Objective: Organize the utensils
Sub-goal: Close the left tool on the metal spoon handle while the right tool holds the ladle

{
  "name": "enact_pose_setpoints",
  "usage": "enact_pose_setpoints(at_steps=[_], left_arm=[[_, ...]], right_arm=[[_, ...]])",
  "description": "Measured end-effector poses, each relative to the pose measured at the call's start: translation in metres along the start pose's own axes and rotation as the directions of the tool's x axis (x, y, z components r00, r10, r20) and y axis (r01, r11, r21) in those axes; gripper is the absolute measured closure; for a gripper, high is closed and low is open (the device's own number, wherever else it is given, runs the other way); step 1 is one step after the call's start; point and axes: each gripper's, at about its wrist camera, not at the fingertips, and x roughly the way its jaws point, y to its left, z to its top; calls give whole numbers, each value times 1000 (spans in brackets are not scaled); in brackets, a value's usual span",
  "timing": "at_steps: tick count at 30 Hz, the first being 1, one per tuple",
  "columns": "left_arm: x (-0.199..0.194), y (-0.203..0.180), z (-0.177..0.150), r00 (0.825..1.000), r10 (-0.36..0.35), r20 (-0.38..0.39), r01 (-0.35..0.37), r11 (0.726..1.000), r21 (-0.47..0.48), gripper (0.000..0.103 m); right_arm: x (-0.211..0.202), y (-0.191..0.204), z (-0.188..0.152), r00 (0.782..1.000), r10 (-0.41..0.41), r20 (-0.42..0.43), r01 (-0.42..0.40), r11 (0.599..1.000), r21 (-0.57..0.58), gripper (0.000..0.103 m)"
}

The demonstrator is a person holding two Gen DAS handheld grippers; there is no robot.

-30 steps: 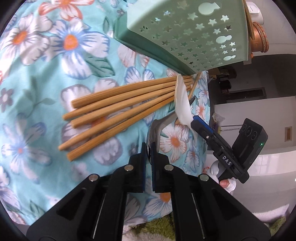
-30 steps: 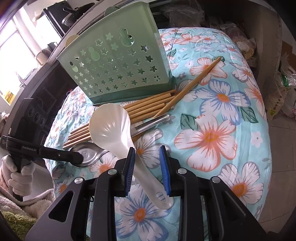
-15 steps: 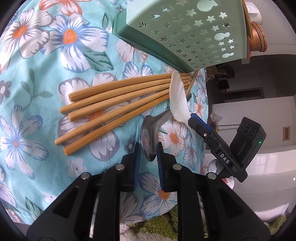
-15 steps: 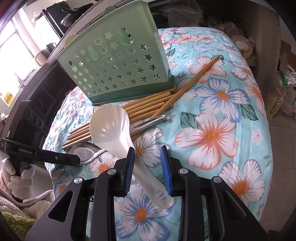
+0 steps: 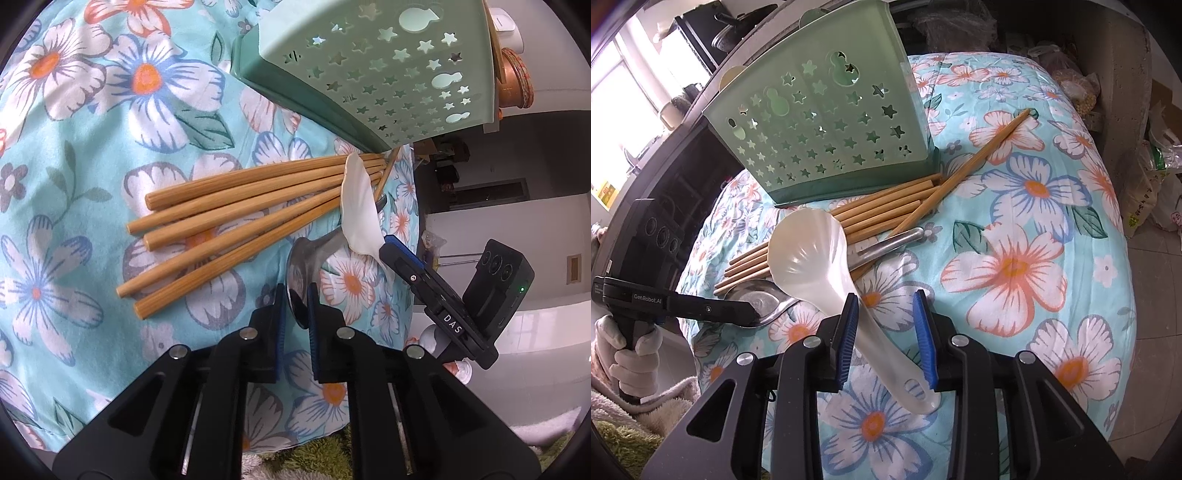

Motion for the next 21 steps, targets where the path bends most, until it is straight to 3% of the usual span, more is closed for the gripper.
enact_pose_setpoints(at_steps=[7,15,21], left_arm=[[-6,1,1,999,34,4,-34,999,25,98],[-7,4,-1,999,31,20,-32,999,31,98],[-7,6,-5,999,21,24,-22,999,39,98]], right_arm=[[-5,3,5,1000,-14,6,14,999,-39,68],[-7,8,36,997,80,17,-79,994,-69,62],[4,38,44,986,154,-61,-163,969,-185,55]])
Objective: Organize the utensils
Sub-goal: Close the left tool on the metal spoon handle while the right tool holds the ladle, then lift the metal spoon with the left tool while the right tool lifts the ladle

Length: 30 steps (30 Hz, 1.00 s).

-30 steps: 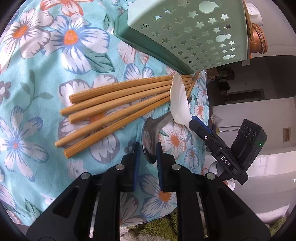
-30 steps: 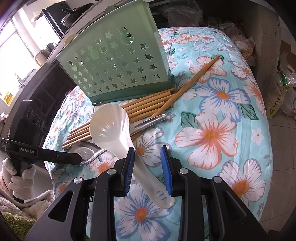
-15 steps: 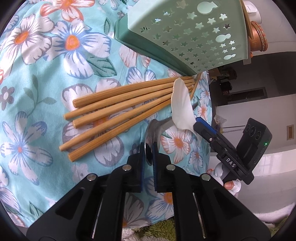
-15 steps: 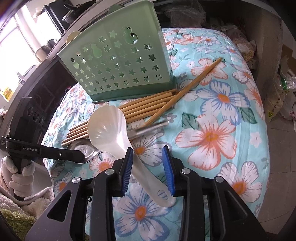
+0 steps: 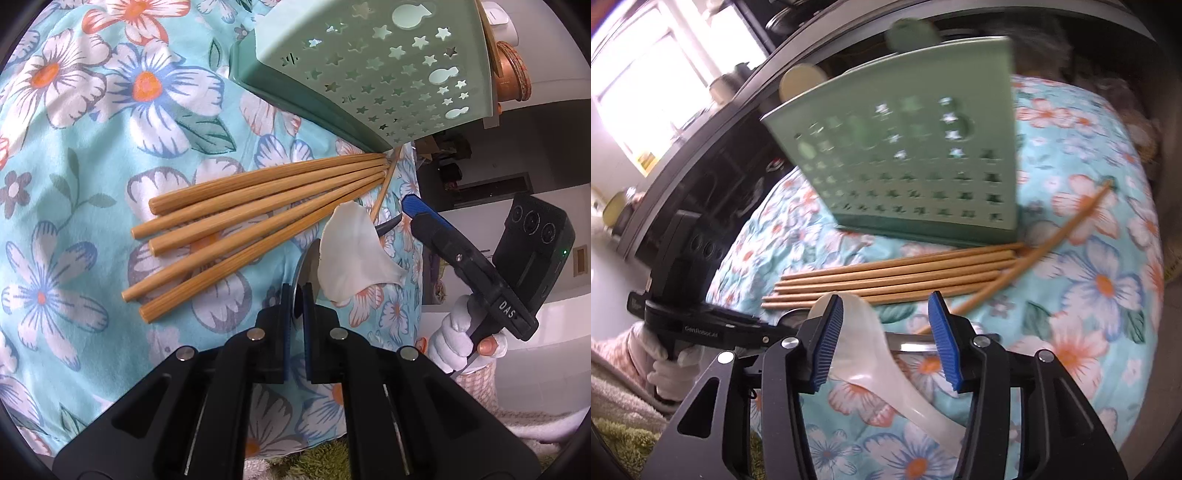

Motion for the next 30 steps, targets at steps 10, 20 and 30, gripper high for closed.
enact_pose_setpoints(at_steps=[10,20,30], left_arm=[[-7,10,-4,1000,-28,2,28,1000,0,98],[-11,13,-5,999,-33,1,33,999,-2,98],[-12,14,-7,1000,-29,2,29,1000,-3,98]], right_arm=[[39,-2,10,985,95,-147,-104,993,-53,55],[42,4,12,973,100,-206,-126,985,-118,69],[32,4,9,983,106,-147,-123,986,-112,98]])
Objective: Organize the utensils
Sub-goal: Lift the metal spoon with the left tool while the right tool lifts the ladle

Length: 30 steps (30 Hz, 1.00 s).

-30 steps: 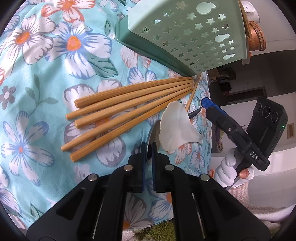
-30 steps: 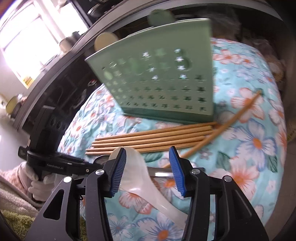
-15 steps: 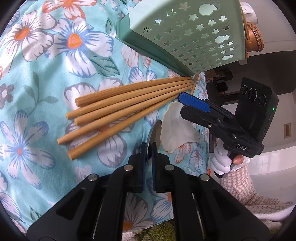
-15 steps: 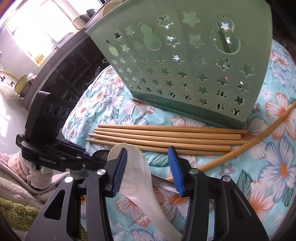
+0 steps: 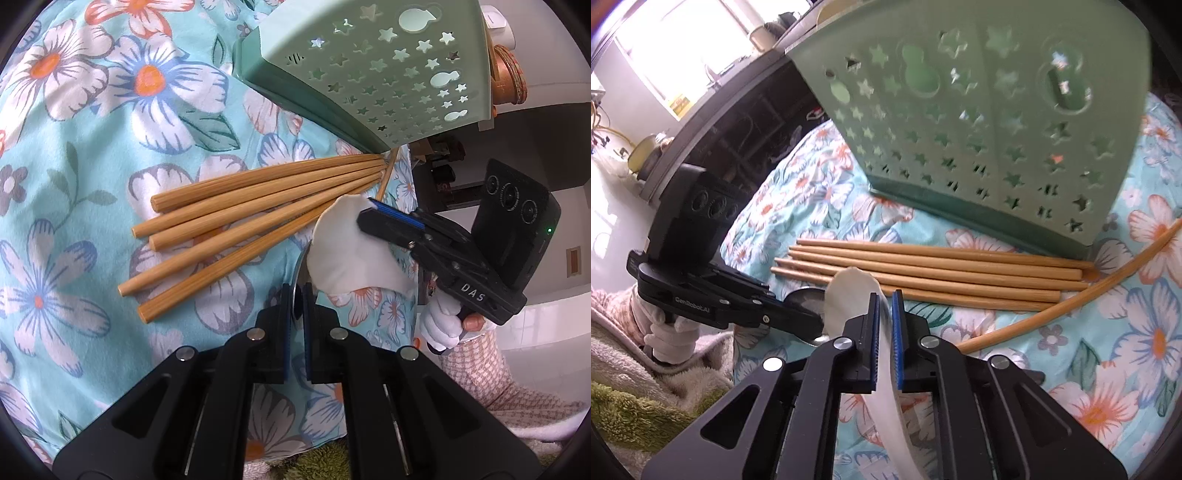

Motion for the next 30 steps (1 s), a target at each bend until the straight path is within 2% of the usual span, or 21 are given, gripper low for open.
enact_pose_setpoints(at_steps=[3,6,7,10,14,15,18,19,22,27,30], left_arm=[[1,-2,0,1000,7,1,-7,1000,4,98],[1,-4,0,1000,9,2,-9,1000,5,98],[3,-5,1,1000,9,1,-9,1000,5,98],[3,-5,0,1000,9,1,-9,1000,6,98],[4,-9,1,1000,10,-2,-10,1000,8,98],[4,-10,2,1000,13,-3,-13,1000,10,98],[5,-16,5,1000,24,-3,-24,1000,18,98],[5,-17,5,1000,25,-2,-25,999,21,98],[6,-21,8,1000,30,-4,-30,999,26,98],[9,-24,11,999,40,-5,-40,999,31,98],[10,-31,12,997,70,18,-71,996,58,98]], right_arm=[[-21,-4,-1,996,-55,65,51,997,53,100],[-52,-14,-8,978,-151,146,131,982,140,100],[-62,-16,-12,962,-215,167,188,968,167,100],[-83,-22,-23,919,-340,199,282,921,267,100],[-82,-12,-34,872,-442,211,370,876,309,100],[-77,-5,-34,854,-475,213,407,865,295,100],[-65,20,-36,775,-590,228,546,806,229,100],[-67,22,-38,762,-604,236,565,797,214,100],[-60,36,-37,741,-626,244,601,780,176,100],[-45,52,-37,721,-647,249,642,758,114,100],[-49,59,-39,717,-641,273,638,762,113,100]])
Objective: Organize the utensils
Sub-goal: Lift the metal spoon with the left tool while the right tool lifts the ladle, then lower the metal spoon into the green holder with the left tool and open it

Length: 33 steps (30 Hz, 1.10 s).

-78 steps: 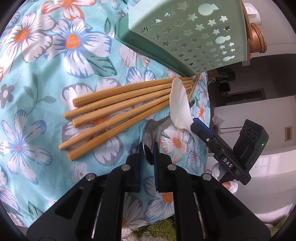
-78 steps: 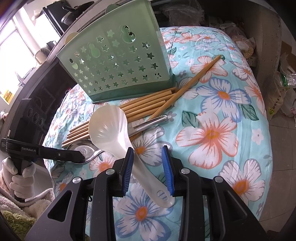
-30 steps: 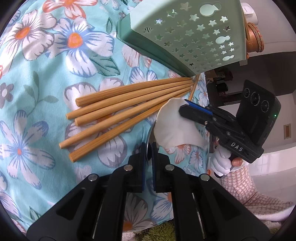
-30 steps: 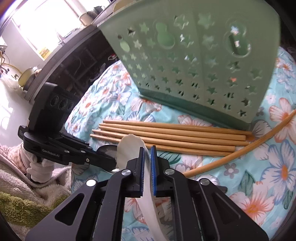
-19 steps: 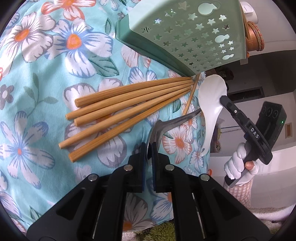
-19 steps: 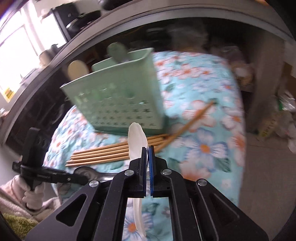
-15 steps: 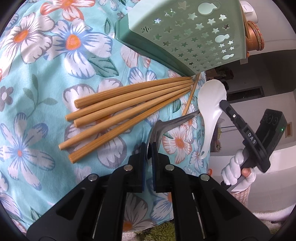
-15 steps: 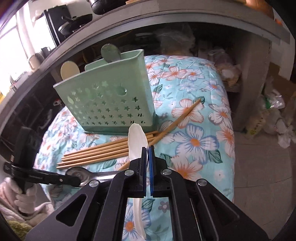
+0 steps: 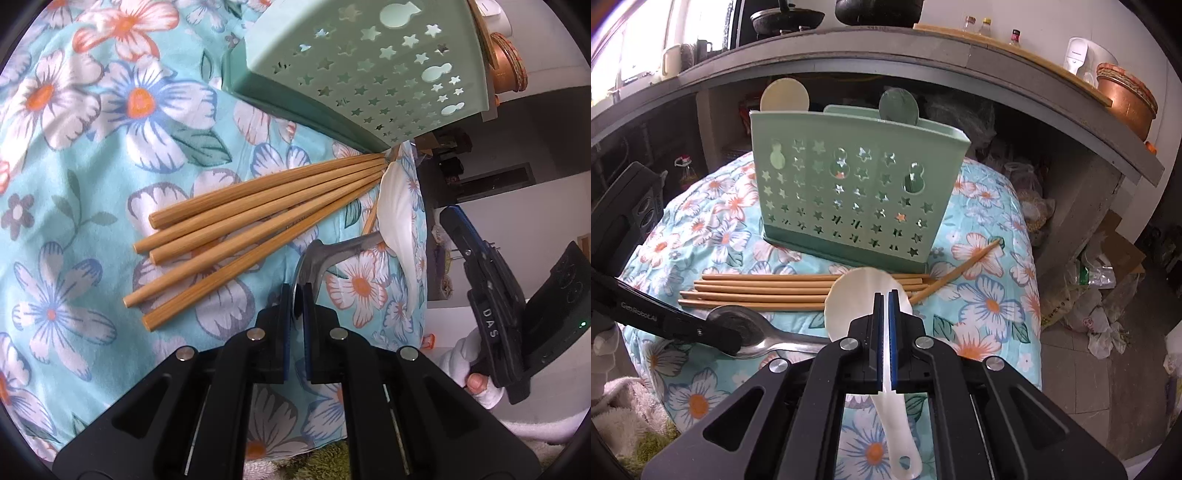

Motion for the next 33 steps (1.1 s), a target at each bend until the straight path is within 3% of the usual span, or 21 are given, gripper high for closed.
enact_pose_setpoints(at_steps=[6,9,14,22,29,33], left_arm=[[-16,-20,-1,989,99,113,-112,987,115,100],[-26,-37,-4,972,142,188,-178,966,188,101],[-47,-66,-10,927,183,326,-287,908,306,101],[-100,-90,-13,871,116,477,-322,868,377,101],[-148,-114,-5,823,32,567,-314,857,408,101],[-188,-125,7,762,12,647,-357,842,405,101]], right_arm=[[-7,-17,2,999,24,25,-26,996,83,101],[-14,-29,3,998,21,53,-28,991,133,101],[-26,-48,8,994,40,104,-62,974,219,102],[-43,-78,14,979,77,189,-136,937,321,102],[-53,-90,21,967,81,240,-162,925,343,103],[-57,-92,25,964,77,256,-164,927,338,103]])
